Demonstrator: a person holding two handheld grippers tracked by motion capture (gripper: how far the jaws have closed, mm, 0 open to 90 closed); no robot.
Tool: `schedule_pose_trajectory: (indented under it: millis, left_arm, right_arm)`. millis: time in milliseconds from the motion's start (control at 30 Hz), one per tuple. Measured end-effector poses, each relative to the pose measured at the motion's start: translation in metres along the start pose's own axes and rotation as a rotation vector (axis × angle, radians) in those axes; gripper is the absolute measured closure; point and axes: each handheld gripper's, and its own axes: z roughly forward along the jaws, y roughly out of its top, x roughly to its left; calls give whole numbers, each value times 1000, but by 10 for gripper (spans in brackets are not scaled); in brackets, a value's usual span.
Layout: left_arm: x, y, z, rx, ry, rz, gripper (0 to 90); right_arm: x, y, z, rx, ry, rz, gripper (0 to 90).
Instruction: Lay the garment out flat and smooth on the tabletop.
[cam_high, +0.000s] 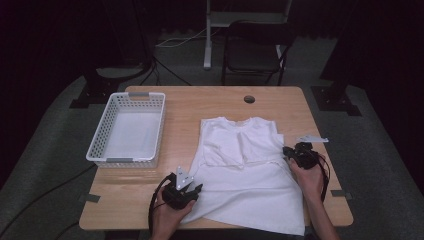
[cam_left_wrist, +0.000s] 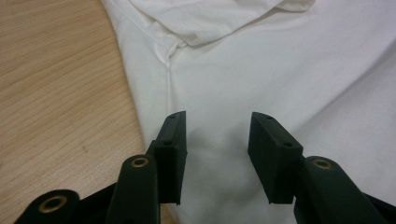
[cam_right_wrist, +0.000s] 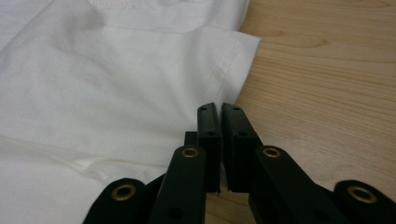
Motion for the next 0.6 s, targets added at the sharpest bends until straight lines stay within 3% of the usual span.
schedule_pose_trajectory:
  millis: [600]
  left_arm:
    - [6, 8, 4, -5, 2, 13, 508]
  right_arm:
    - [-23, -12, -9, 15, -74, 25, 859]
